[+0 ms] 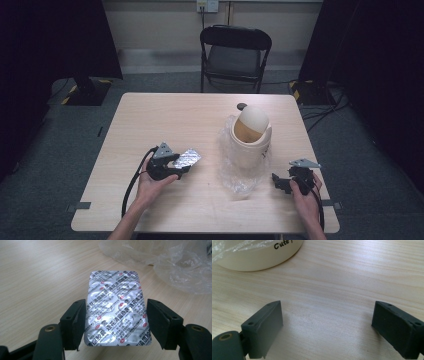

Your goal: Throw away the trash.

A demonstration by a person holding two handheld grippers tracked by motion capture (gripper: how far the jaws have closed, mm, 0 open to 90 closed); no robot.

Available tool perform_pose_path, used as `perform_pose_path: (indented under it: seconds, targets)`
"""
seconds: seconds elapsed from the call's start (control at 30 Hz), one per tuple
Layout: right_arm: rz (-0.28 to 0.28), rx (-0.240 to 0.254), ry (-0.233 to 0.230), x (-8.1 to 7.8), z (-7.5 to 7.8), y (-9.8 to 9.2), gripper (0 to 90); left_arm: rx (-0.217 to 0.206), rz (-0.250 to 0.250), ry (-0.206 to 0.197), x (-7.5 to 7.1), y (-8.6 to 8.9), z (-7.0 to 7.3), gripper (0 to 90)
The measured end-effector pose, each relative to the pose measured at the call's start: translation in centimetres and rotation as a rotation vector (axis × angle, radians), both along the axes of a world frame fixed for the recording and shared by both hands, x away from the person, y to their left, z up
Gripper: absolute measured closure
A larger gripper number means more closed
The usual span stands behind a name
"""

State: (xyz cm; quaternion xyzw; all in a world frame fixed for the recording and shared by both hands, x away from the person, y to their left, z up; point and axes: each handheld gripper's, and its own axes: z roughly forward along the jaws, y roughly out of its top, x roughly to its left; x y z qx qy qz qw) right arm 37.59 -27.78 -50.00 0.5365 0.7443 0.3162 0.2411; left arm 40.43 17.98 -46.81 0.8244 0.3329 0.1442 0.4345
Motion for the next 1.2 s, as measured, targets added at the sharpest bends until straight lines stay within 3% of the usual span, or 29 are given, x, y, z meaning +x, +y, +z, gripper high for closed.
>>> perform_pose_path:
  seconds: [1.2]
  targets:
    - [0.0, 0.0, 0.0, 0.0, 0.0, 0.0, 8.9, -0.075, -0.091, -0.077, -0.1, -3.2, 5.5, 34.1]
